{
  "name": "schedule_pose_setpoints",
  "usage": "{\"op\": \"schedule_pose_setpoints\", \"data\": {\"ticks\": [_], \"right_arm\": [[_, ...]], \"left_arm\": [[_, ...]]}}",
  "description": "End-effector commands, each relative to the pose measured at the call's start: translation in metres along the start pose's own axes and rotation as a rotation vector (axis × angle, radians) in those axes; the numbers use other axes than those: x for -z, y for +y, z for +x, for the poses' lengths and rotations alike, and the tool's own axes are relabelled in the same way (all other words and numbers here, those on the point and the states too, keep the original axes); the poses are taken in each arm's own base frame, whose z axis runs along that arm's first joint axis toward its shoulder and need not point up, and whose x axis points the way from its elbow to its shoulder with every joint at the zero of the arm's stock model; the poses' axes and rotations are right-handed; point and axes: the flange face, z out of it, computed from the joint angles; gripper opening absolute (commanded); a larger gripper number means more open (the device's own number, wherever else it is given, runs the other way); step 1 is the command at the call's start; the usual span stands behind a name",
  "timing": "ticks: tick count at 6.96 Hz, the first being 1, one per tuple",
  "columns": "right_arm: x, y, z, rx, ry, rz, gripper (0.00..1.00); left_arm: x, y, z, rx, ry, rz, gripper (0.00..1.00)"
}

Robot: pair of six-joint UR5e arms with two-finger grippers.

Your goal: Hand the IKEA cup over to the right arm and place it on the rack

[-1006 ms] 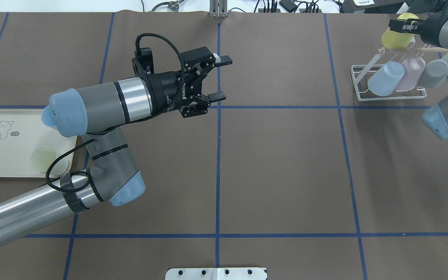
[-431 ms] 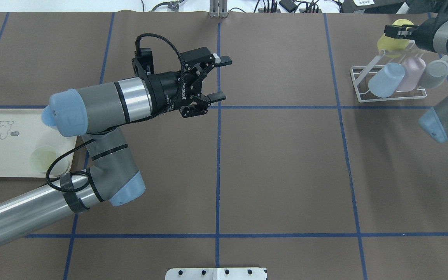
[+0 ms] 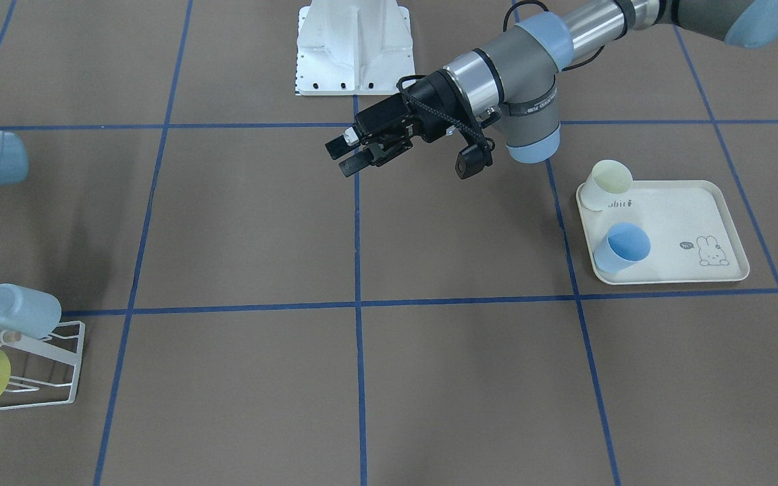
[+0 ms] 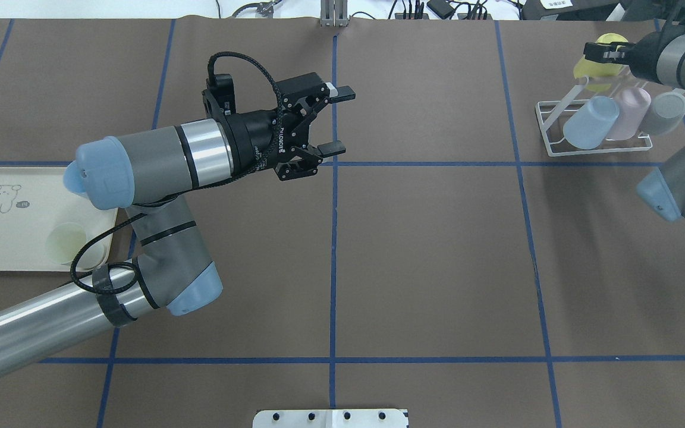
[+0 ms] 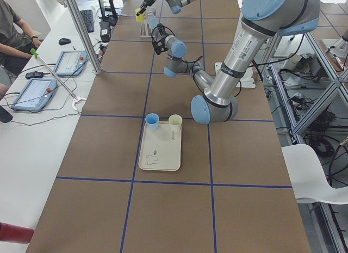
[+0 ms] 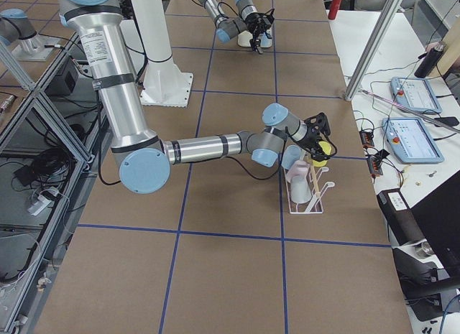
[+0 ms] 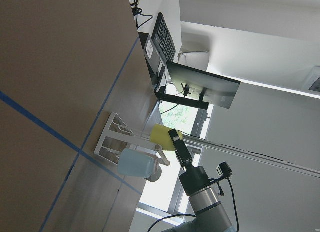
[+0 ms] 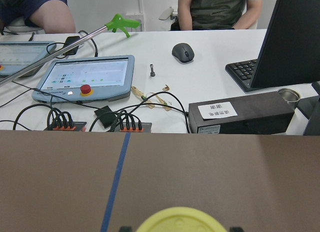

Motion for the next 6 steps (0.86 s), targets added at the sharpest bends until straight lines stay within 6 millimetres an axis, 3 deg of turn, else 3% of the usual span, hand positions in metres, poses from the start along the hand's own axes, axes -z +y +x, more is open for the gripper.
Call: {"op": "schedule_pose_setpoints", "data": {"ticks": [1,2,4,5,6], "right_arm": [[-0.001,-0.001,-0.008,0.003,-0.011,0.003,0.98],[0.004,-0.006,-0.012,0.004,-0.025,0.008,0.99],[0.028,-0.022,-0.026,-0.012,-0.091,0.01,0.99],[0.044,-0.033,-0.028,-0.053,-0.135,-0.006,0.99],[0.06,-0.034,-0.03,-0.096,-0.175,-0.027,0.99]], "left_arm": [[-0.001,-0.004,0.002,-0.022,-0.018,0.014,0.98],[-0.007,-0.006,0.003,-0.102,-0.082,0.048,0.98],[0.04,-0.036,-0.029,-0.298,-0.175,0.059,0.98],[0.064,-0.063,-0.038,-0.421,-0.247,0.068,0.98],[0.104,-0.103,-0.032,-0.541,-0.34,0.082,0.98]]}}
